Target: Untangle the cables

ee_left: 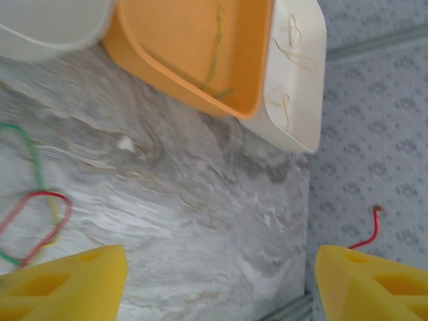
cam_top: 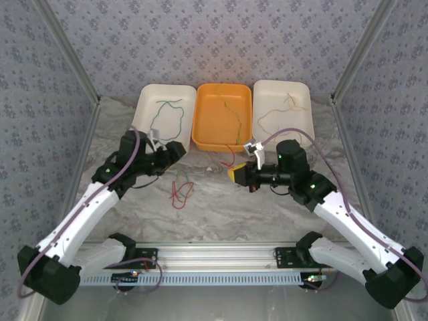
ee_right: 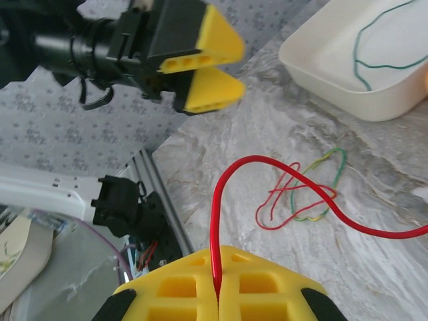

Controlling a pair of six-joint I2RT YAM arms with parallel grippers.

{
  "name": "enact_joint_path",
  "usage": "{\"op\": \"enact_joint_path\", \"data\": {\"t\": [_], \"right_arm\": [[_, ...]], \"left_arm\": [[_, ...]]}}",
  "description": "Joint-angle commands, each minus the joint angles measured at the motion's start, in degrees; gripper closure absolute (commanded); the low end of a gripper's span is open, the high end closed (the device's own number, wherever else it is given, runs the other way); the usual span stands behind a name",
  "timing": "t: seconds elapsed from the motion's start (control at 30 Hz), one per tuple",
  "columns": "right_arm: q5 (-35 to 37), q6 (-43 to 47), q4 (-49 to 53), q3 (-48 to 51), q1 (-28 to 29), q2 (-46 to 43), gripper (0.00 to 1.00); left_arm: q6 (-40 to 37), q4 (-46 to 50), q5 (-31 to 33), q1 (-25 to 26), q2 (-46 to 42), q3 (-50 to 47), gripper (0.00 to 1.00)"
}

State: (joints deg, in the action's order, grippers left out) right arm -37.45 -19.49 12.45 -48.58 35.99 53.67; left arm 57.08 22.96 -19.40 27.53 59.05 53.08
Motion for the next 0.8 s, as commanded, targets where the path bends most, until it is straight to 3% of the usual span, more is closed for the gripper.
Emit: {"op": "enact_joint_path", "data": {"t": [0.0, 0.23, 0.43, 0.67, 0.77], "right_arm": [[-2.44, 1.91, -4.81, -0.18, 2.01, 0.92, 1.0], [-4.54, 3.08, -6.54, -0.88, 3.98, 3.99, 1.0], [-5.39, 3.34, -6.76, -1.45, 4.87, 6.44, 1.0], [-5.62, 3.05, -7.78, -2.48, 6.11, 8.35, 1.0], [-5.46, 2.89, -8.16, -2.5, 6.49, 8.68, 1.0]], "left_arm": [[5.67, -8.21, -3.24, 5.46, 3.33, 2.23, 0.19], [12.7, -17.67, -3.18, 8.64, 7.6, 0.36, 0.19], [7.65, -14.86, -2.05, 10.4, 9.99, 4.11, 0.2], [5.6, -14.98, -1.79, 11.18, 13.6, 5.16, 0.44], [5.33, -14.62, -1.06, 11.4, 14.98, 6.07, 0.5]]}}
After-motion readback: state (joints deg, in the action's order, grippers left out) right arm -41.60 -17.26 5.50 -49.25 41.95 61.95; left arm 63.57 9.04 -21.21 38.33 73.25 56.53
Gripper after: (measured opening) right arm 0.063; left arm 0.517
